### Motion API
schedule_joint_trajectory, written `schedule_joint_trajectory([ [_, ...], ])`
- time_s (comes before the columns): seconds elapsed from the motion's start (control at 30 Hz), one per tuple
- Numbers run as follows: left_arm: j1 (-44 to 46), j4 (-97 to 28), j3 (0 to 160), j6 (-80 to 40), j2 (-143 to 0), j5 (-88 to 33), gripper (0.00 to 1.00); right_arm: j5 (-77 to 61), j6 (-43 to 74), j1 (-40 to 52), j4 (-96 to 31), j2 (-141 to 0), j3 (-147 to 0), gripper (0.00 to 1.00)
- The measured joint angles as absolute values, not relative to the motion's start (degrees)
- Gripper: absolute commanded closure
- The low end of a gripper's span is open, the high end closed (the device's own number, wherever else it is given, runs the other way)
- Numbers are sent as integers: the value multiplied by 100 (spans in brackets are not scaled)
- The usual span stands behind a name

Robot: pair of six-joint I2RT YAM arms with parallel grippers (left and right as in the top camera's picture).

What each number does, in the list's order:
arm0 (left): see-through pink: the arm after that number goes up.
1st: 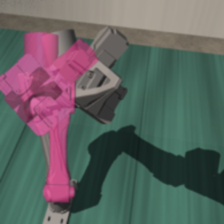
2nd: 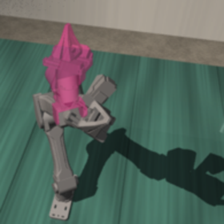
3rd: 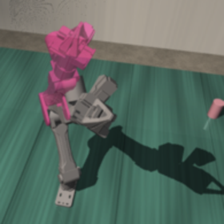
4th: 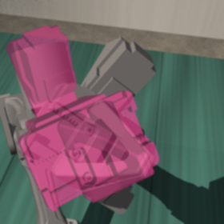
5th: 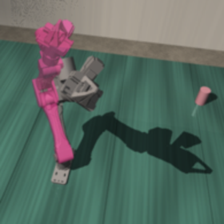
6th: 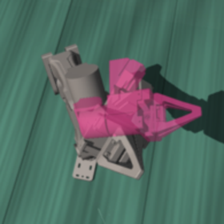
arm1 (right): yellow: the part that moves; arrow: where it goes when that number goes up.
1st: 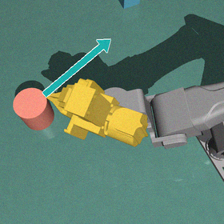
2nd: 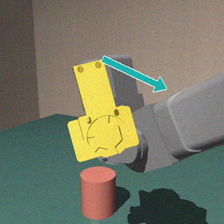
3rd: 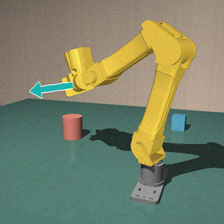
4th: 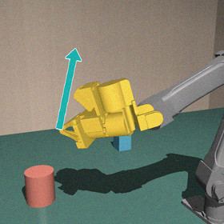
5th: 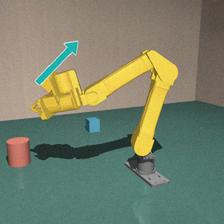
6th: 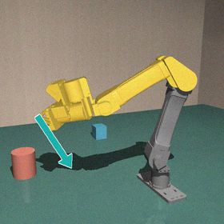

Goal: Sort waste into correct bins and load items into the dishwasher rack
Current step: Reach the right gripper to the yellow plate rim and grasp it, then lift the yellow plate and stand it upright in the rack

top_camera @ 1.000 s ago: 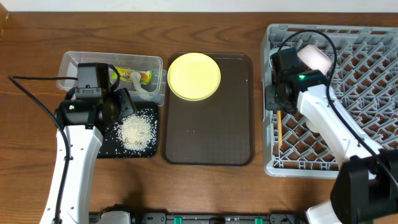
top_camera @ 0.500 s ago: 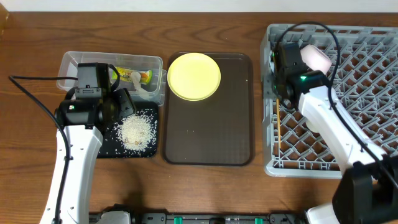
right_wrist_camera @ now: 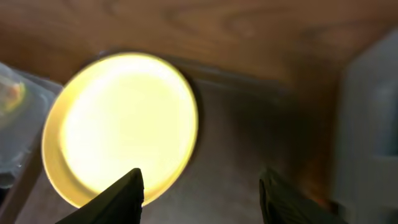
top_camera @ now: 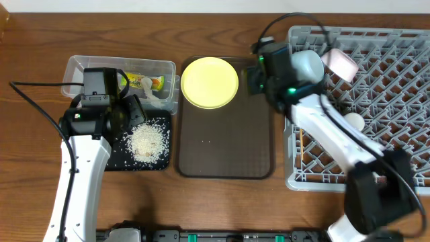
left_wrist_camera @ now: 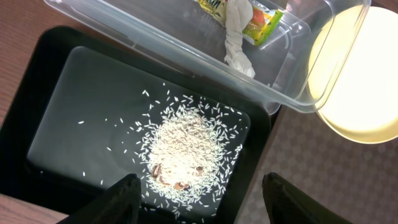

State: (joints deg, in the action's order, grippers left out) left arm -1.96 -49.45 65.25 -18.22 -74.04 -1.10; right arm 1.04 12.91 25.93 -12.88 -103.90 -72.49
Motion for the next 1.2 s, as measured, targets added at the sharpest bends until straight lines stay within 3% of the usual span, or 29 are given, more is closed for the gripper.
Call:
schedule_joint_trajectory([
  [0.33, -196, -4945, 6525, -1822, -7481, -110, 35, 89, 1372, 2801, -148, -11679, -7247, 45],
  [0.53, -196, -4945, 6528, -1822, -7491, -110, 35, 167, 1516, 2816, -102, -11935, -7247, 48],
  [0.6, -196, -4945, 6525, -1822, -7489, -110, 35, 198, 1594, 2816, -102, -12022, -7247, 55],
  [0.7, -196, -4945, 6525, -1822, -7491, -113, 35, 257, 1745, 2827, -108, -12134, -7266, 77],
  [0.87, -196, -4945, 6528, -1822, -7491, -110, 35, 314, 1946, 2832, -272, -12134, -7310, 96],
  [1.2, -196, -4945, 6525, -1822, -7491, -110, 35, 222, 1887, 2510, -1267, -11563, -7306, 99],
])
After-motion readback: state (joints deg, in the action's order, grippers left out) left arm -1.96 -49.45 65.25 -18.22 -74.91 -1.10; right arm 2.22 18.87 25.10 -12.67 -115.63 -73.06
